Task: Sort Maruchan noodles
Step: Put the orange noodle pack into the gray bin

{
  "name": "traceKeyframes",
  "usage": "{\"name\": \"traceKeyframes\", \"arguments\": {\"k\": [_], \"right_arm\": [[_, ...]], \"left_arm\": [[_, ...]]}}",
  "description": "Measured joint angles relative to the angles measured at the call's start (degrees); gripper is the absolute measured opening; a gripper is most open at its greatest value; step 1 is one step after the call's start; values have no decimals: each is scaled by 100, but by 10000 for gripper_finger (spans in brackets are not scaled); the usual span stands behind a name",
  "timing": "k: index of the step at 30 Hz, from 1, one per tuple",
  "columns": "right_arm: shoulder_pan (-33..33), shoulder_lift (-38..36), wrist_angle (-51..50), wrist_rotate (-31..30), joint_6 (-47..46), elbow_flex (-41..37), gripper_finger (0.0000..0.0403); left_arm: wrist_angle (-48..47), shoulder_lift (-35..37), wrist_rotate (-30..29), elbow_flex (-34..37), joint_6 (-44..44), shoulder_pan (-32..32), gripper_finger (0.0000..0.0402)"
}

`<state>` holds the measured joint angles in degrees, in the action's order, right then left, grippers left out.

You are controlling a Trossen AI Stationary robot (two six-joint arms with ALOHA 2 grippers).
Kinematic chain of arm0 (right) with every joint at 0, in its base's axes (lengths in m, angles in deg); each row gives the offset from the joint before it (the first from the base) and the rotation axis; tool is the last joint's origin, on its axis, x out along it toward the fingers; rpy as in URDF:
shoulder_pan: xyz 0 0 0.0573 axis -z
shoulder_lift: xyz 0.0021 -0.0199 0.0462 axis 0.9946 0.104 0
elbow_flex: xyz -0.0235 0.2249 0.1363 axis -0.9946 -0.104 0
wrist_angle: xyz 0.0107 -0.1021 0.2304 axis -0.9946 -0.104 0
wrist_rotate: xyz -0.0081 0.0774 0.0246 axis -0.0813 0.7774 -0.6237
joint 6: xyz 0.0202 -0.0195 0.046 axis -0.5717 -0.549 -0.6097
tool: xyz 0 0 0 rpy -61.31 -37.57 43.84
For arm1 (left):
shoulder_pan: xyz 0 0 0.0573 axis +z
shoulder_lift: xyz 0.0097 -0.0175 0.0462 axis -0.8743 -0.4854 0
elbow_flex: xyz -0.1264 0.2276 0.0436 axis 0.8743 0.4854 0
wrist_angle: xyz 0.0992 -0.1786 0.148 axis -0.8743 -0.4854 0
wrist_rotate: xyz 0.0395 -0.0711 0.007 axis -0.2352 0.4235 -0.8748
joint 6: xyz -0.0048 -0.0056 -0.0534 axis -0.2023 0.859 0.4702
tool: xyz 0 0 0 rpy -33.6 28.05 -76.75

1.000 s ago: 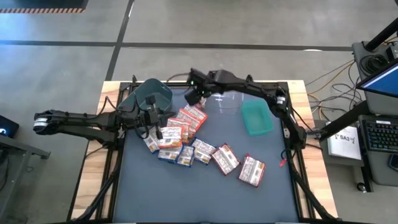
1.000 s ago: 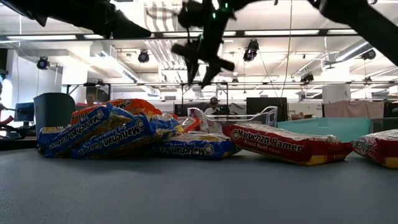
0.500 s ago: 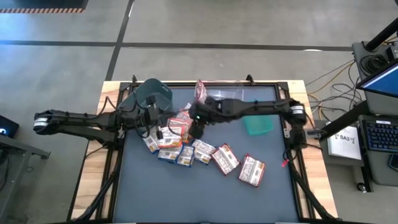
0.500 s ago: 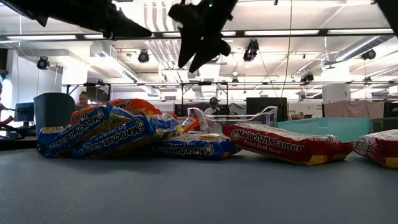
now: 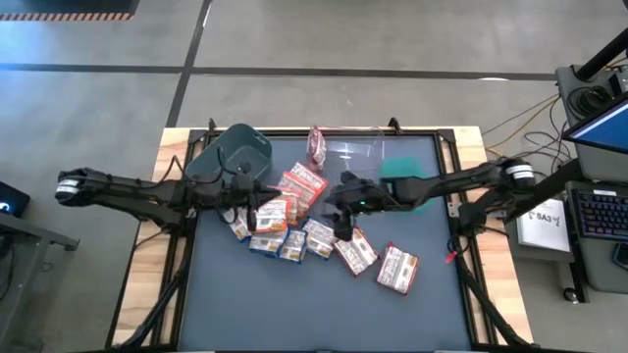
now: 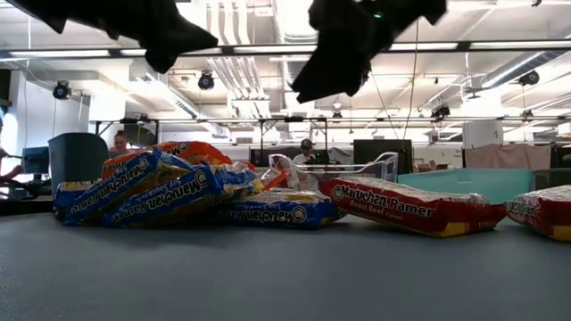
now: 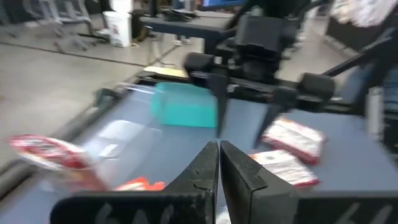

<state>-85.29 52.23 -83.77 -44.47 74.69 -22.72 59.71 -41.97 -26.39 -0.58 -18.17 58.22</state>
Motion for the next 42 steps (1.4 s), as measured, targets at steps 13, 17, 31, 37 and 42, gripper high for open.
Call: {"name": "traceKeyframes", "arguments": {"k": [13,17,31,37,42], "right_arm": [[23,-1760,1888,306,1464,-1732,203],[59,-2154,2032,339,1759,-1902,203],[323,-2910,2316,774,1724,-2314,203],[318,-2931,2286,776,1797,-2351,203],[317,-2881,2268,782,1856,-2353,203]], "left_arm": [[-3917,-1602,2,-2151,353,-374,0],[-5000,-2123,12,-2640,432,-427,0],[-5734,-3012,849,-2914,656,-509,78],[-6105,-3388,496,-2972,856,-685,166],[-6447,-3573,16,-3246,1158,-874,193]]}}
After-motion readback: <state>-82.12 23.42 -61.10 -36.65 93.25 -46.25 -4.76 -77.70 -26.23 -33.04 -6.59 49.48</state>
